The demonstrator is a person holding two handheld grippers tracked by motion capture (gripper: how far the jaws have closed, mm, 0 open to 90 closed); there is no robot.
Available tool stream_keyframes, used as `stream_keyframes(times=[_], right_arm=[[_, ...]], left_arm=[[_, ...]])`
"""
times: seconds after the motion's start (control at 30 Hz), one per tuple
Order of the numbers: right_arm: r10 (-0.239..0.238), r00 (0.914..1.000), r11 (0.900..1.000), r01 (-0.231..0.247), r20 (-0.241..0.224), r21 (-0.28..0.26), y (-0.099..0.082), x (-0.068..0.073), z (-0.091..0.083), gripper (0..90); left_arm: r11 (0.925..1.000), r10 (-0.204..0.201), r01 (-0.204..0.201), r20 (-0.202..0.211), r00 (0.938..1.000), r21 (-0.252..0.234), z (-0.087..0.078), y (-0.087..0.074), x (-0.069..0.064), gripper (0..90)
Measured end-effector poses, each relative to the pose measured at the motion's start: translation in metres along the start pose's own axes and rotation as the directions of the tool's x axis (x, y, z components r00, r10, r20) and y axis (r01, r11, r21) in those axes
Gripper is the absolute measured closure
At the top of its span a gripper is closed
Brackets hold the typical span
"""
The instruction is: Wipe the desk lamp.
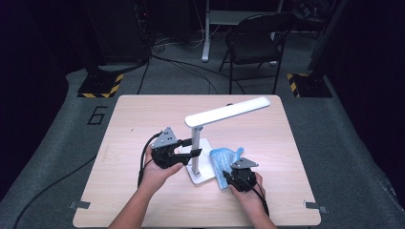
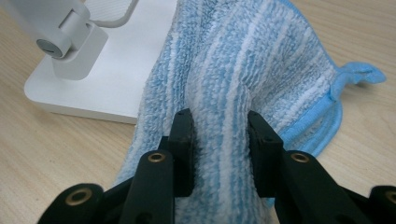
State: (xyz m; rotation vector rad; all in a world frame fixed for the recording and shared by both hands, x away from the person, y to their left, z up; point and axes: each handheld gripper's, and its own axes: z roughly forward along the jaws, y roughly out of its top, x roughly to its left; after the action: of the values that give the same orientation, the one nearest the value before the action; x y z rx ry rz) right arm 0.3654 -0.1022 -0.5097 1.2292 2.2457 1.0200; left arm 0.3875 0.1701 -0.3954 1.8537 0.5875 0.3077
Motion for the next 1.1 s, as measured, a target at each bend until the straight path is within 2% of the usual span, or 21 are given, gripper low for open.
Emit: stream_keyframes(times=[0.1,0.23,0.37,0.43,0.5,0.57,0.6,0.63,0.67,0.7,0.83,1.0,1.1], right_arm=[[-0.026,0.9996,0.9997,0.026,0.007,-0.006,0.0,0.005,0.001,67.3],[-0.035,0.9994,0.9993,0.035,0.007,-0.012,0.0,0.014,0.002,67.5],[-0.057,0.9983,0.9984,0.056,-0.017,-0.007,0.001,0.027,0.003,67.5],[-0.073,0.9967,0.9973,0.072,-0.037,-0.014,0.002,0.032,0.004,67.5],[-0.065,0.9965,0.9979,0.065,-0.053,-0.006,0.003,0.039,0.004,67.3],[-0.085,0.9898,0.9964,0.084,-0.114,-0.014,0.005,0.045,0.006,66.6],[-0.075,0.9873,0.9971,0.074,-0.14,-0.017,0.005,0.048,0.007,66.1],[-0.069,0.9877,0.9976,0.068,-0.14,-0.014,0.006,0.051,0.007,65.9],[-0.091,0.9865,0.9958,0.09,-0.136,-0.016,0.007,0.053,0.007,65.7],[-0.094,0.9869,0.9956,0.092,-0.131,-0.02,0.006,0.054,0.007,65.7],[-0.107,0.9853,0.9943,0.105,-0.133,-0.016,0.007,0.051,0.008,66.6],[-0.174,0.9821,0.9847,0.173,-0.072,-0.024,0.005,0.053,0.009,67.0],[-0.167,0.9841,0.9859,0.165,-0.061,-0.026,0.006,0.048,0.01,67.0]], left_arm=[[1.0,-0.007,0.007,0.004,1.0,-0.001,0.0,0.0,-0.001,51.3],[0.9999,-0.01,0.01,0.003,0.9999,0.0,0.001,0.0,-0.001,51.2],[1.0,-0.004,0.004,0.001,1.0,-0.001,0.001,0.0,-0.001,51.2],[1.0,-0.004,0.004,0.001,1.0,0.0,0.001,0.0,0.0,51.2],[1.0,-0.005,0.005,0.002,1.0,-0.001,0.001,0.0,0.0,51.1],[1.0,-0.004,0.004,0.002,1.0,-0.001,0.001,0.0,0.0,51.2],[1.0,-0.006,0.006,0.002,1.0,0.0,0.0,0.0,0.0,51.2],[1.0,-0.008,0.008,0.004,1.0,0.0,0.0,0.0,-0.001,51.2],[1.0,-0.005,0.005,0.003,1.0,0.001,0.0,0.0,0.0,51.2],[1.0,0.0,0.0,0.001,1.0,0.001,0.0,0.0,0.0,51.2],[1.0,0.003,-0.003,0.005,1.0,0.005,0.0,0.0,0.0,51.3],[1.0,0.001,-0.001,-0.006,1.0,0.0,-0.001,-0.001,-0.001,51.4],[1.0,0.003,-0.003,-0.006,1.0,0.006,-0.002,-0.001,0.0,51.4]])
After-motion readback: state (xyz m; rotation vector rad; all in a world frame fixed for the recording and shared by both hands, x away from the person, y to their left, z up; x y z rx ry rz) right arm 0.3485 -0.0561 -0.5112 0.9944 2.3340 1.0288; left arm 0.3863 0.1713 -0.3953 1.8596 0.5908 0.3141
